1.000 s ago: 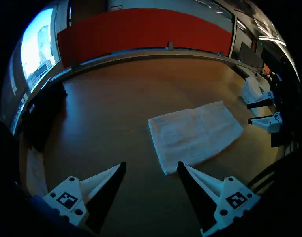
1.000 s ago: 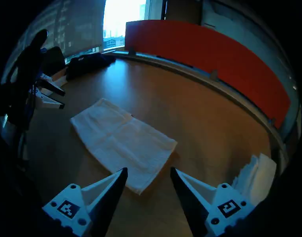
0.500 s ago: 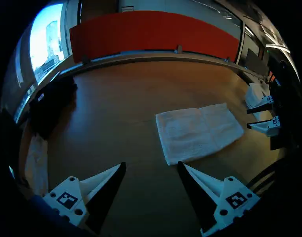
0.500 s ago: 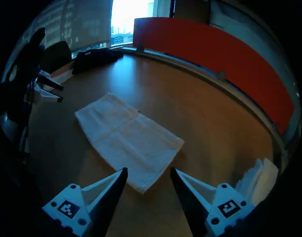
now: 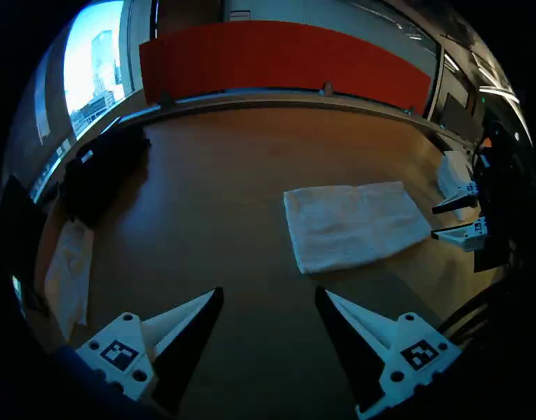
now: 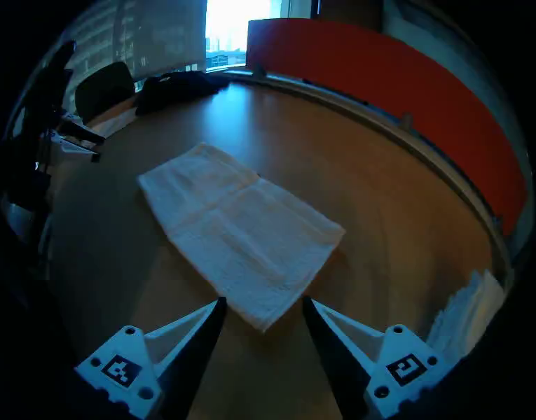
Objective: Fold towel
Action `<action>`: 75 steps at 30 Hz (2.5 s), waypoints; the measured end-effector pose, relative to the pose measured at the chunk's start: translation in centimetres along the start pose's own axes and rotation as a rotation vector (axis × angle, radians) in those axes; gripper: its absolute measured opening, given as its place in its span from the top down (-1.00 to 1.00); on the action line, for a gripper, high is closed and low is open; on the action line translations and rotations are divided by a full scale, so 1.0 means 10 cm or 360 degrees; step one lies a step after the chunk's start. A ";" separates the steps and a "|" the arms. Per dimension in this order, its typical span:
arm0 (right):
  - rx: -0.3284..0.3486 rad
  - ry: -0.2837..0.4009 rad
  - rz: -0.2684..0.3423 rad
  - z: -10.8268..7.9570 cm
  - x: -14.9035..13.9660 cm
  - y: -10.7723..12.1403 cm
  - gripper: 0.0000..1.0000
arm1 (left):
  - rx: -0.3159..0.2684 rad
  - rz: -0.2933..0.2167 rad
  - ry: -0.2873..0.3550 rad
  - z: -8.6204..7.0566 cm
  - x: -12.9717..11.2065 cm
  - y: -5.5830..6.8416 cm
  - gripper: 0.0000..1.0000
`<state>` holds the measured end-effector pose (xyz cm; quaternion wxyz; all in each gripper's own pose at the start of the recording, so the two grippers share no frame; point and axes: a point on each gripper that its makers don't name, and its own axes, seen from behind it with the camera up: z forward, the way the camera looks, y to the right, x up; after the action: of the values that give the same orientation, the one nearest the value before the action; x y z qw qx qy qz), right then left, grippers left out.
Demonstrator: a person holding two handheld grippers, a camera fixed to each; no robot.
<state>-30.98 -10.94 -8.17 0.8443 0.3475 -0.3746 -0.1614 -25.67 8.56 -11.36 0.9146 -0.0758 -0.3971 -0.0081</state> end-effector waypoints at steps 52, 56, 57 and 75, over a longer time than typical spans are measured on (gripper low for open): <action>0.0082 -0.0017 -0.0023 -0.04 -0.01 -0.01 0.93 | 0.0057 -0.0099 0.0007 -0.38 -0.20 -0.09 -0.93; 0.0056 0.0032 -0.0053 -0.13 0.18 0.03 0.93 | 0.0057 -0.0098 0.0013 -0.39 -0.19 -0.08 -0.93; 0.0050 0.0043 -0.0061 -0.15 0.22 0.04 0.93 | 0.0056 -0.0098 0.0014 -0.40 -0.18 -0.08 -0.93; -0.0021 0.0185 -0.0142 -0.52 0.76 0.21 0.93 | 0.0051 -0.0103 0.0032 -0.44 -0.16 -0.06 -0.93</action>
<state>-22.01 -11.15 -5.20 0.8589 0.3670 -0.3081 -0.1808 -23.66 7.28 -15.41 0.9189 -0.0480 -0.3902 -0.0321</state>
